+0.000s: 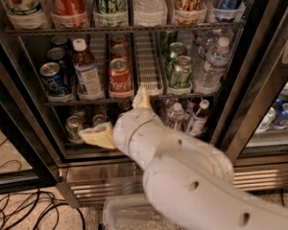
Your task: Pick blue plastic bottle from middle shelf of fridge
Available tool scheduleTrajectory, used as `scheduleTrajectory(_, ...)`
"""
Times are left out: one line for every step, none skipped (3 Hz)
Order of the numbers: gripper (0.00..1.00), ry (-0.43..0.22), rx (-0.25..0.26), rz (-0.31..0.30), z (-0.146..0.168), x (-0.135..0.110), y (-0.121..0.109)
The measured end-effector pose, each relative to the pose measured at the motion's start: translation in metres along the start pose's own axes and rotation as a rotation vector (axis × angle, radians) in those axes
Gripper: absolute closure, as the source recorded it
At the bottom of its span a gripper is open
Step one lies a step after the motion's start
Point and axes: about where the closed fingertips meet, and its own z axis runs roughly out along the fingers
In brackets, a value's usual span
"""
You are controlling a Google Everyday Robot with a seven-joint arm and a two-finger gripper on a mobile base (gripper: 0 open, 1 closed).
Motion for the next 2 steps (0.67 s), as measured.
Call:
scheduleTrajectory(0.00, -0.045, 0.018, 0.035, 0.0036, -0.0096, 0.0167)
scheduleTrajectory(0.00, -0.047, 0.018, 0.035, 0.0037, -0.0104, 0.0167)
